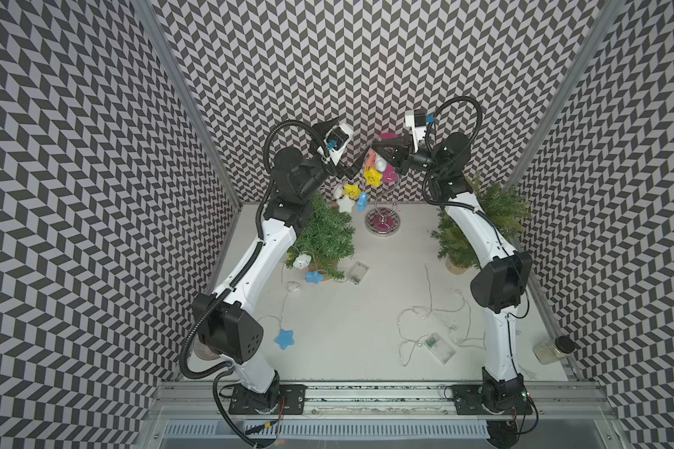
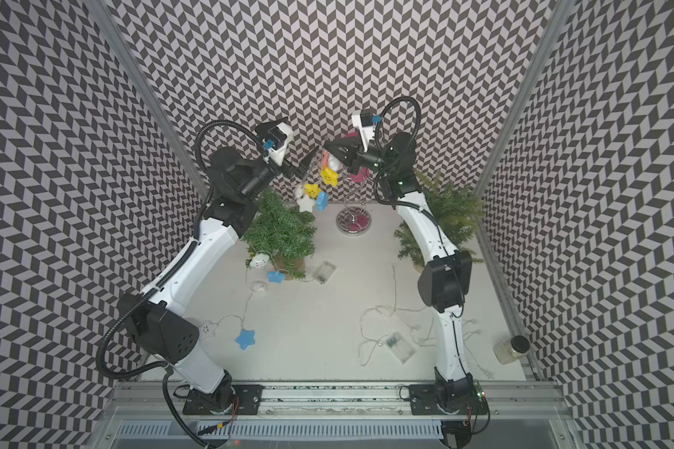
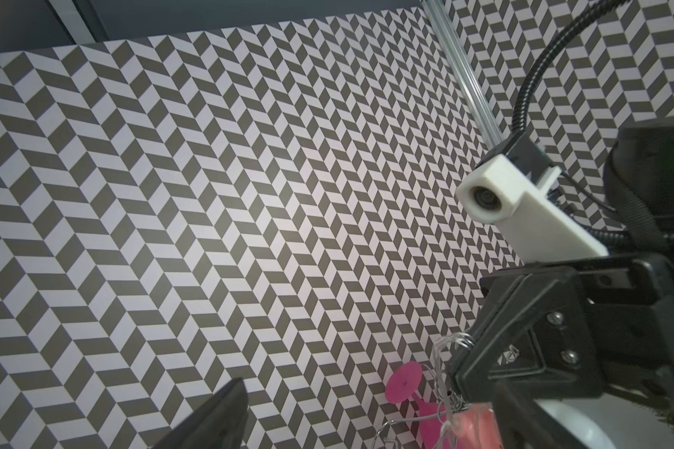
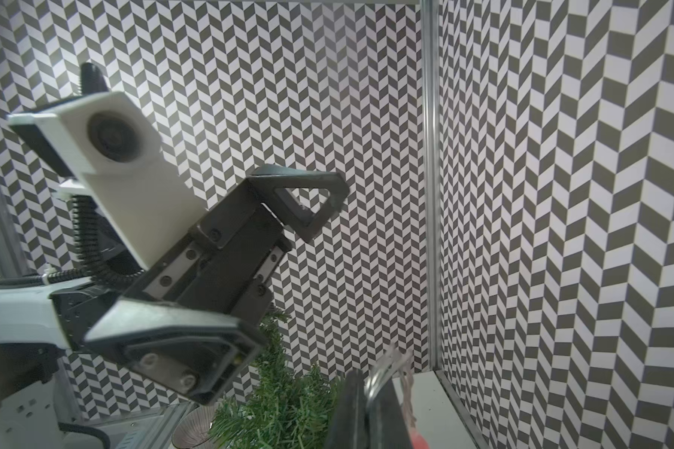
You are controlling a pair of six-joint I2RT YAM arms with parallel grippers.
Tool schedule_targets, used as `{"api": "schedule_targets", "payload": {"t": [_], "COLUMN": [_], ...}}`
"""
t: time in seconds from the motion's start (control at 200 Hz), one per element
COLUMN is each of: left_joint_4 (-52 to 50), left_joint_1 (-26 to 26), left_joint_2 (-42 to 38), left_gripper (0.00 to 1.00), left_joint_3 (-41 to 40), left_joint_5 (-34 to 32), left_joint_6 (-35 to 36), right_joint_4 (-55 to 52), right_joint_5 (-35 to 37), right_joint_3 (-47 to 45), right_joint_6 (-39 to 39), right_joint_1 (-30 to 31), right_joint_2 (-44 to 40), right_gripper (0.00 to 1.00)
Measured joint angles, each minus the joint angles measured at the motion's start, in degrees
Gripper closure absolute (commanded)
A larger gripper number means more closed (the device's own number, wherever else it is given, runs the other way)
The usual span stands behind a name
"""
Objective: Wrap string light around the christmas tree
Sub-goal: Wrap the light string around the Christmas tree.
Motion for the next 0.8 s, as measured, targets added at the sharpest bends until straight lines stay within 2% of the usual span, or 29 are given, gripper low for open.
{"api": "schedule_targets", "payload": {"t": [0.24,0.461,0.541,0.666,0.801], "left_joint_4": [2.3,4.7,6.3,9.5,11.5], "left_joint_1": [2.6,3.8,5.5,10.9,12.9], "left_joint_2": [-6.4,-14.6,-19.1,-26.4,-35.7], "left_gripper": [0.01,0.01,0.01,0.03,0.15], "left_joint_3": [-6.8,-14.5,-19.1,-27.0,-39.6], "left_joint_5": [1.0,-2.4,-3.3,-4.4,-10.3], "left_joint_6": [-4.8,-10.4,-14.1,-22.6,-31.5], "right_joint_4": [-2.5,-4.9,-6.3,-9.5,-11.9], "right_joint_5": [2.2,3.3,4.0,5.1,5.4], "right_joint_3": [1.0,2.0,2.1,2.1,1.4], "right_joint_6": [-1.5,-2.9,-3.8,-5.4,-6.7], "right_joint_1": [-0.5,-0.5,-0.6,-0.6,-0.6], "right_joint_2": [0.0,0.2,0.2,0.2,0.2], "right_gripper": [1.0,1.0,1.0,1.0,1.0]}}
